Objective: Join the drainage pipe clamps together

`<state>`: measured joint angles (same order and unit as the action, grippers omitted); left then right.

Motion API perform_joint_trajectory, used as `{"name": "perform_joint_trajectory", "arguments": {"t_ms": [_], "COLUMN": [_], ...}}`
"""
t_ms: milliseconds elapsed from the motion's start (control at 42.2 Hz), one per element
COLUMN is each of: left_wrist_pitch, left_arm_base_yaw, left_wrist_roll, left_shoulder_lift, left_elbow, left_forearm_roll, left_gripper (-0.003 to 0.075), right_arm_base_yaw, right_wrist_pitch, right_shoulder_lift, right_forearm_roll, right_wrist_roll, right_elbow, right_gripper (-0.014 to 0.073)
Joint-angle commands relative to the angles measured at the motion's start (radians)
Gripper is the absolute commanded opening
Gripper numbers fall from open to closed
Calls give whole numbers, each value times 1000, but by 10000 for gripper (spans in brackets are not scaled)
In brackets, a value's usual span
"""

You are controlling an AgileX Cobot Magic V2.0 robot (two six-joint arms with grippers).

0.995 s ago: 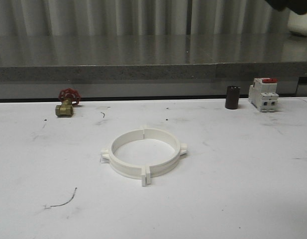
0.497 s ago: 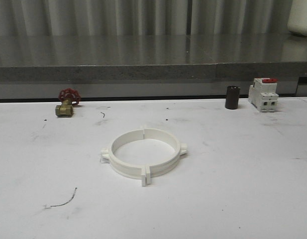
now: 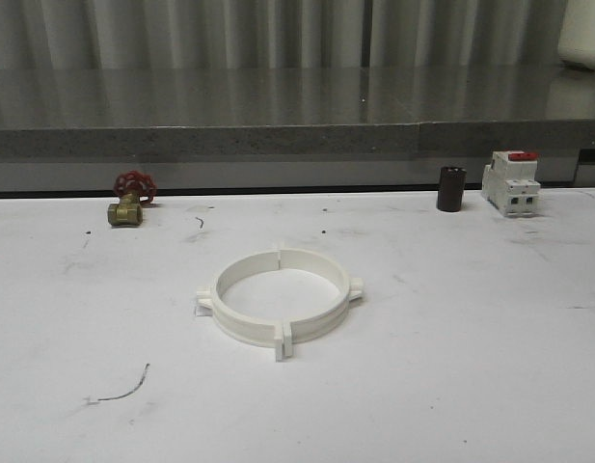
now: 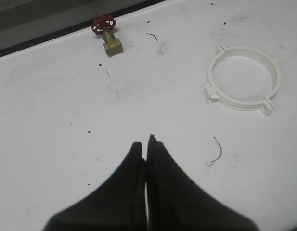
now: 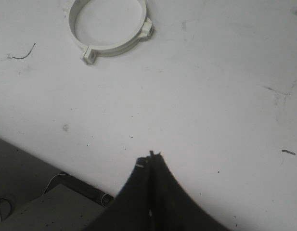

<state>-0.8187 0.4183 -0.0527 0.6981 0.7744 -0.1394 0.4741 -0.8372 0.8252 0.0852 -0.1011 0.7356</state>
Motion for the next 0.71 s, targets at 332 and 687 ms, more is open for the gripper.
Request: {"name": "perform_joint_trajectory", "arguments": {"t_ms": [332,687], "left_wrist_pitch": [69,433], "left_arm_base_yaw": [3,-279], "left_wrist_roll": [2,2], "left_shoulder_lift": [-7,-380], "left_elbow": [20,-394], "left_forearm_roll": [4,53], "left_gripper": [-20,-20], "right_arm_base_yaw": [4,4], "right_wrist_pitch": [50,50], "right_shoulder_lift": [-7,-7], "right_forearm_roll": [-2,-2], "right_wrist_roll": [12,12], "right_elbow": [24,24], "right_gripper": [-67,-67]}}
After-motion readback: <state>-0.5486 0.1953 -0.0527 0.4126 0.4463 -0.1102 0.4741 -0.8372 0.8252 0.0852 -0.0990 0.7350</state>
